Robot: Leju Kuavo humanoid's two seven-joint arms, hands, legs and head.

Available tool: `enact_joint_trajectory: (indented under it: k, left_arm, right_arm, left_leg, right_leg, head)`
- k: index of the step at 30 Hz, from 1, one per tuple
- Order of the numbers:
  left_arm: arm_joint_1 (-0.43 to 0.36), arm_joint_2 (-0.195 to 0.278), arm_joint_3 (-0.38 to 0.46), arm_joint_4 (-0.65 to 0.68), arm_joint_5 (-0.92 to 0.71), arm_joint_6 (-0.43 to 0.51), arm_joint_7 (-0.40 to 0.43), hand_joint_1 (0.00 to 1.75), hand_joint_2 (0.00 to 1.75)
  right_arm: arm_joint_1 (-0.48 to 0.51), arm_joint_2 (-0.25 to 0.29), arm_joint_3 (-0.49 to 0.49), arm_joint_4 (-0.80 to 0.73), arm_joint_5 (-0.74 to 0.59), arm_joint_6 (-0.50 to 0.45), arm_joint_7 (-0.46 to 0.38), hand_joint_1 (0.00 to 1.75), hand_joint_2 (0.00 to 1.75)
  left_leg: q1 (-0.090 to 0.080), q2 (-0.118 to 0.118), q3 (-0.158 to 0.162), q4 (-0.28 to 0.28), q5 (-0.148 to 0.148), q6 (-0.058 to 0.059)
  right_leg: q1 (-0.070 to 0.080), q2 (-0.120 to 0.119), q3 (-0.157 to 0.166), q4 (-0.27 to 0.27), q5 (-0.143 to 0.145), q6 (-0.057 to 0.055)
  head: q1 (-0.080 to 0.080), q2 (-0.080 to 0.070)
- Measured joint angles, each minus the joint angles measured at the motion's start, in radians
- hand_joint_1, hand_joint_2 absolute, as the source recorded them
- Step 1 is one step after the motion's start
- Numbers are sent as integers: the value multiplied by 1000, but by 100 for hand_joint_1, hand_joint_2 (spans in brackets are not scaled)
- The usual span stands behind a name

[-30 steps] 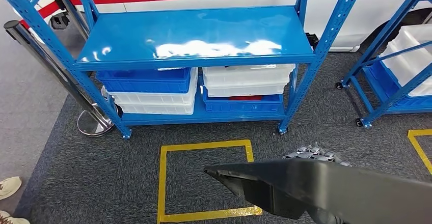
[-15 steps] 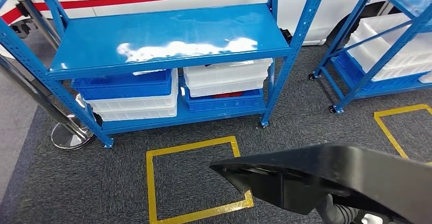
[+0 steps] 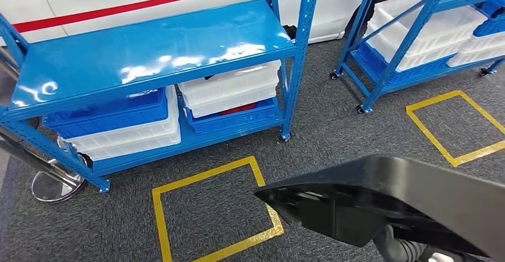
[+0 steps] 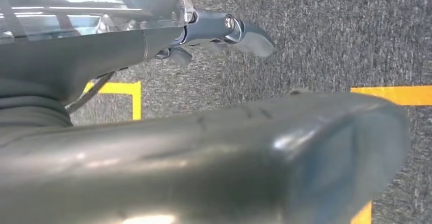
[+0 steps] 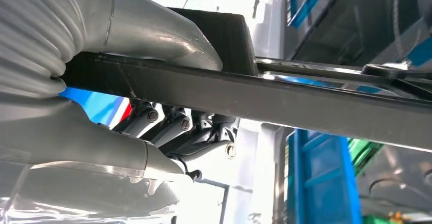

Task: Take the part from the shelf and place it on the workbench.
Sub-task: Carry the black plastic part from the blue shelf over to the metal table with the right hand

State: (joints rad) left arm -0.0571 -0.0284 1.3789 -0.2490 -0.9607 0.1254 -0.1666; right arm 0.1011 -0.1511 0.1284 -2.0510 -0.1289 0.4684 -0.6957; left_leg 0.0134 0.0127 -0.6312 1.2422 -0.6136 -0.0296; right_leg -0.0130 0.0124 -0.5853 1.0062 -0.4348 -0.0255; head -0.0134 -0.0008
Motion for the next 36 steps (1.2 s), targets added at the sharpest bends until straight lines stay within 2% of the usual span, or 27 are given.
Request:
enact_joint_trajectory:
  k: [1,2,3,4,6,7,9,10,12,14,15,16,17,18,19,21,22,23,25,27,29,30,31,32,33,34,36]
  left_arm:
    - [3,0,1,-1,-2,-4,-2,0,0]
    - [4,0,1,-1,-5,-8,-4,0,0]
    - [5,1,1,-1,-6,-10,-5,0,0]
    - [5,1,2,-2,-7,-11,-6,0,0]
    - [5,3,3,-2,-7,-12,-8,0,0]
    - [5,4,4,-3,-7,-12,-8,0,0]
    - [4,6,4,-4,-7,-13,-12,0,0]
    - [3,6,5,-5,-7,-15,-17,0,0]
    - [0,7,5,-7,-6,-24,-34,0,0]
    - [1,10,6,-8,-7,-37,-50,0,0]
    - [2,13,6,-9,-8,-43,-55,0,0]
    - [2,16,6,-9,-10,-49,-59,0,0]
    - [0,21,6,-9,-13,-56,-62,0,0]
    - [-3,26,6,-9,-17,-61,-65,0,0]
    - [-6,32,5,-9,-20,-68,-67,0,0]
    - [-14,45,5,-9,-24,-77,-69,0,0]
    - [-17,53,5,-9,-24,-80,-68,0,0]
    - [-21,63,5,-9,-24,-83,-67,0,0]
    - [-28,82,5,-9,-24,-88,-62,0,0]
    - [-33,98,5,-9,-23,-92,-57,0,0]
    - [-32,109,5,-8,-23,-93,-54,0,0]
    - [-29,112,5,-8,-23,-94,-55,0,0]
    - [-27,115,5,-8,-23,-96,-57,0,0]
    - [-26,116,5,-8,-23,-99,-62,0,0]
    - [-26,117,5,-8,-23,-103,-67,0,0]
    - [-26,117,5,-8,-23,-107,-74,0,0]
    - [-27,118,5,-8,-22,-112,-85,0,0]
  right_arm:
    - [11,6,-2,-1,3,2,0,166,175]
    - [19,12,-2,-3,6,3,1,166,175]
    - [25,17,-3,-5,8,3,1,166,175]
    - [28,22,-4,-6,9,3,1,166,175]
    - [32,29,-6,-10,10,4,1,166,175]
    - [34,31,-7,-12,10,4,1,166,175]
    - [38,34,-9,-15,10,7,1,166,175]
    - [41,37,-10,-16,10,13,1,166,175]
    - [40,45,-14,-19,12,35,1,166,175]
    - [36,58,-15,-21,19,55,1,166,175]
    - [33,64,-15,-21,26,59,1,166,175]
    - [30,69,-15,-21,33,59,1,166,175]
    - [25,73,-14,-22,41,56,1,166,175]
    - [19,76,-14,-23,49,51,1,166,175]
    - [11,78,-13,-26,59,42,1,166,175]
    - [-8,80,-3,-37,80,14,1,166,175]
    - [-16,81,5,-45,89,-7,1,166,175]
    - [-23,81,15,-52,94,-27,1,166,175]
    - [-28,80,35,-64,101,-63,1,166,175]
    - [-34,79,52,-74,107,-88,0,166,175]
    - [-44,77,70,-80,111,-112,0,166,175]
    - [-49,74,79,-80,114,-125,0,166,175]
    - [-55,69,88,-80,116,-140,0,166,175]
    - [-61,63,97,-80,117,-153,0,166,175]
    - [-69,57,106,-80,117,-165,0,166,175]
    - [-79,52,116,-79,116,-176,0,166,175]
    - [-100,43,138,-77,106,-190,0,166,175]
  left_leg:
    - [0,-4,-19,42,-10,0]
    - [0,-6,-18,42,2,1]
    - [0,-10,3,-1,34,3]
    - [0,-22,37,-71,72,6]
    - [1,-59,95,-195,117,14]
    - [1,-71,105,-222,120,17]
    - [-2,-63,107,-231,121,26]
    - [-1,-52,108,-235,125,33]
    - [3,-29,110,-244,135,47]
    - [2,-5,107,-247,139,53]
    - [1,7,106,-247,139,53]
    - [0,19,104,-246,138,53]
    - [0,31,104,-246,138,53]
    - [0,42,105,-245,137,51]
    - [-1,52,107,-245,136,49]
    - [-5,69,111,-244,132,41]
    - [-7,77,113,-243,129,36]
    - [-8,84,114,-243,128,29]
    - [-8,96,117,-243,125,16]
    - [-4,62,106,-209,97,5]
    - [-1,10,55,-96,34,-2]
    - [0,-1,21,-26,4,-4]
    - [0,-5,-6,27,-11,-6]
    - [0,-6,-19,47,-6,-7]
    - [1,-8,-12,26,19,-7]
    - [3,-13,11,-30,58,-7]
    - [9,-52,67,-161,116,-5]
  right_leg:
    - [1,12,-2,1,1,-1]
    - [2,24,-4,4,1,-1]
    - [2,37,-4,7,1,0]
    - [1,49,-5,10,1,1]
    - [2,71,-11,20,1,9]
    - [2,81,-16,22,2,15]
    - [-1,101,-23,20,9,30]
    - [-2,98,-25,22,10,36]
    - [0,57,-47,64,-20,44]
    - [0,7,-101,181,-87,50]
    - [-2,-1,-131,246,-115,54]
    - [-4,-5,-150,289,-128,56]
    - [-6,-8,-150,295,-121,58]
    - [-6,-12,-128,261,-97,57]
    - [-6,-23,-89,194,-63,54]
    - [1,-60,-16,62,-21,42]
    - [7,-72,2,27,-15,35]
    - [12,-73,4,16,-18,28]
    - [12,-52,1,13,-13,16]
    - [6,-35,2,5,-7,3]
    - [4,-16,2,2,-3,-6]
    - [4,-6,0,3,-2,-8]
    - [5,6,-2,4,-2,-9]
    - [5,19,-4,7,-2,-9]
    - [5,31,-4,10,-2,-8]
    - [4,44,-4,14,-3,-7]
    - [4,66,-9,25,-7,1]
  head:
    - [0,0]
    - [0,0]
    - [0,0]
    - [0,0]
    - [0,0]
    - [0,0]
    - [1,0]
    - [1,0]
    - [4,0]
    - [8,0]
    - [8,0]
    - [8,0]
    - [8,0]
    - [8,0]
    - [8,0]
    - [8,0]
    - [7,0]
    - [7,0]
    - [7,0]
    - [6,0]
    - [6,0]
    - [6,0]
    - [6,0]
    - [6,0]
    - [6,0]
    - [6,0]
    - [6,0]
